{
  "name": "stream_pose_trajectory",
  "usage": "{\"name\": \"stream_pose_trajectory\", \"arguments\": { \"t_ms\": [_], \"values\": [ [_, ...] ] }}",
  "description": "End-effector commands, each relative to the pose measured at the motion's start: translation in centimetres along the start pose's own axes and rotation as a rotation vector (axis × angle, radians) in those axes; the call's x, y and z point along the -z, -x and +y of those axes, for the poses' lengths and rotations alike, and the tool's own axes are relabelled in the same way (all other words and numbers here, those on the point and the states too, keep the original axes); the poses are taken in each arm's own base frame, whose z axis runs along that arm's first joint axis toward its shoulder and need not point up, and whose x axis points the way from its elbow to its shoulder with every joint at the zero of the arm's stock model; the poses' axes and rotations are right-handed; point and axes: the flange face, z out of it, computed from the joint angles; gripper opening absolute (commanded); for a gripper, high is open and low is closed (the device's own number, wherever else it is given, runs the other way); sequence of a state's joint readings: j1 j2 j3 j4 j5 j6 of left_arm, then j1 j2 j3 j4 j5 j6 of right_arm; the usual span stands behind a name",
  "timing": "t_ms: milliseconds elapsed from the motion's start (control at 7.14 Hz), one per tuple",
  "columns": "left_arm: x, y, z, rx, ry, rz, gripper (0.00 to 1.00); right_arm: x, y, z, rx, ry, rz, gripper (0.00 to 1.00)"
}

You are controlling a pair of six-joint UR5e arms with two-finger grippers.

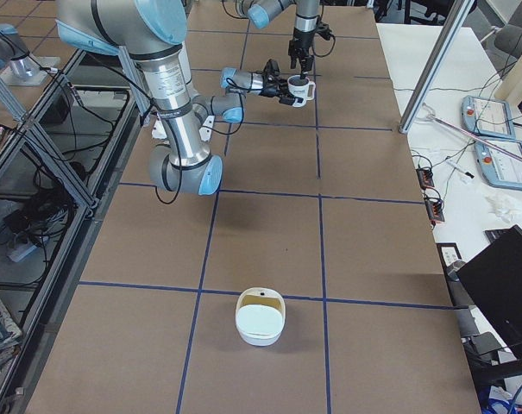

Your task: Left arm hands cup to right arm to dump lemon

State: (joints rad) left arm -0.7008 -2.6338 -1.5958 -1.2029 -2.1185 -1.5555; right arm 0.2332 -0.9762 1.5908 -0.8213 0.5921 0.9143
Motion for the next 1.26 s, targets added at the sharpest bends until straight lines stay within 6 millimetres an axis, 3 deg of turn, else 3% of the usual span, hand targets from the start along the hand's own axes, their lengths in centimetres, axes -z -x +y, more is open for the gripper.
{"name": "stream_pose_trajectory", "arguments": {
  "t_ms": [0, 140, 420, 700, 841, 981, 1121],
  "values": [
    [-0.44, -0.07, 0.56, -0.006, 0.005, -0.005, 0.70, 0.03, -0.04, -0.04, -0.001, -0.002, 0.000, 0.04],
    [-0.65, 0.03, 0.43, -0.004, 0.005, -0.008, 0.59, 0.07, 0.04, -0.18, -0.004, -0.003, -0.001, 0.04],
    [-0.88, 0.12, 0.42, -0.004, 0.006, -0.012, 0.56, 0.17, 0.05, -0.40, -0.006, -0.005, -0.002, 0.04],
    [-1.02, 0.17, 0.40, -0.004, 0.001, -0.014, 0.41, 0.22, 0.13, -0.54, -0.008, -0.006, -0.003, 0.04],
    [-0.94, 0.12, 0.44, -0.005, 0.001, -0.012, 0.31, 0.24, 0.67, -0.98, -0.016, -0.008, -0.008, 0.04],
    [-1.02, 0.17, 0.40, -0.004, 0.001, -0.014, 0.12, 0.24, 0.61, -0.94, -0.016, -0.008, -0.008, 0.04],
    [-0.97, 0.19, 0.43, -0.004, 0.001, -0.014, 0.00, 0.27, 0.62, -1.00, -0.017, -0.009, -0.009, 0.04]
  ]
}}
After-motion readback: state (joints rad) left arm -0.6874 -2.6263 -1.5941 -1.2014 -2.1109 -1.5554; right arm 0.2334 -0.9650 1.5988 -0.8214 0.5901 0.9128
